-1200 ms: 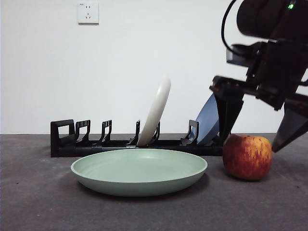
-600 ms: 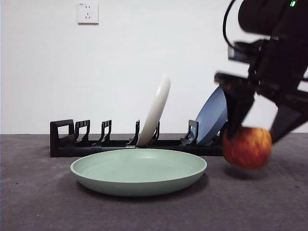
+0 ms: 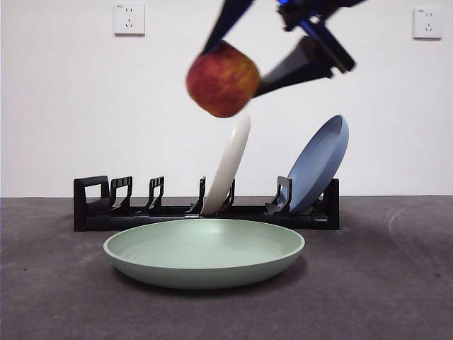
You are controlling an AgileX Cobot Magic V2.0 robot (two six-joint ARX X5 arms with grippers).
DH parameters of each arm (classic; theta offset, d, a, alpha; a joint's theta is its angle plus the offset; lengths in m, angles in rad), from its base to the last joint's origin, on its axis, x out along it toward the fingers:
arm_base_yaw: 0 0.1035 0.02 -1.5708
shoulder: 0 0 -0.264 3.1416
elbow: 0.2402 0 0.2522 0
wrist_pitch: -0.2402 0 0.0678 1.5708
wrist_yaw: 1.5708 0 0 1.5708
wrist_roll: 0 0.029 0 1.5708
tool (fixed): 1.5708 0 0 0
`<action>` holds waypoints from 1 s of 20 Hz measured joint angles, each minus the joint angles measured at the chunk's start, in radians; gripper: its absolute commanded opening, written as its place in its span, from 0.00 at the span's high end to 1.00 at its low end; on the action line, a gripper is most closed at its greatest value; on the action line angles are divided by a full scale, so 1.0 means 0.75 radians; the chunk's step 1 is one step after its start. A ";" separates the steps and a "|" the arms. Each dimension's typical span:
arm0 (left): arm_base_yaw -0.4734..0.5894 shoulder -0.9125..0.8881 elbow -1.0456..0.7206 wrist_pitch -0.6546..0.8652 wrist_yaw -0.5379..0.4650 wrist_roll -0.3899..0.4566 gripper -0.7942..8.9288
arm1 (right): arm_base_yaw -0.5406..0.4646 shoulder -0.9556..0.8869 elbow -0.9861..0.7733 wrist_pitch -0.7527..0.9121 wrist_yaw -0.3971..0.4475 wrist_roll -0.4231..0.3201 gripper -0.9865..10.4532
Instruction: Take the green plate from the plate rack,put the plate on the table,take the apple from the table,put the apple in the plate
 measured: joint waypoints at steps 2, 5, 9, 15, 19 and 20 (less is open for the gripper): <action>-0.001 0.000 -0.007 0.002 -0.004 -0.011 0.62 | 0.034 0.077 0.091 -0.052 0.054 -0.028 0.92; 0.000 0.000 -0.007 0.001 -0.004 -0.024 0.62 | 0.069 0.230 0.271 -0.196 0.161 -0.098 0.92; -0.001 0.000 -0.007 0.001 -0.004 -0.035 0.62 | 0.086 0.414 0.494 -0.445 0.259 -0.206 0.92; -0.001 0.000 -0.007 0.001 -0.004 -0.035 0.62 | 0.089 0.569 0.555 -0.596 0.271 -0.269 0.92; -0.001 0.000 -0.007 0.001 -0.004 -0.035 0.62 | 0.105 0.650 0.555 -0.642 0.272 -0.280 0.92; 0.000 0.000 -0.007 0.001 -0.004 -0.035 0.62 | 0.116 0.669 0.555 -0.640 0.272 -0.286 0.92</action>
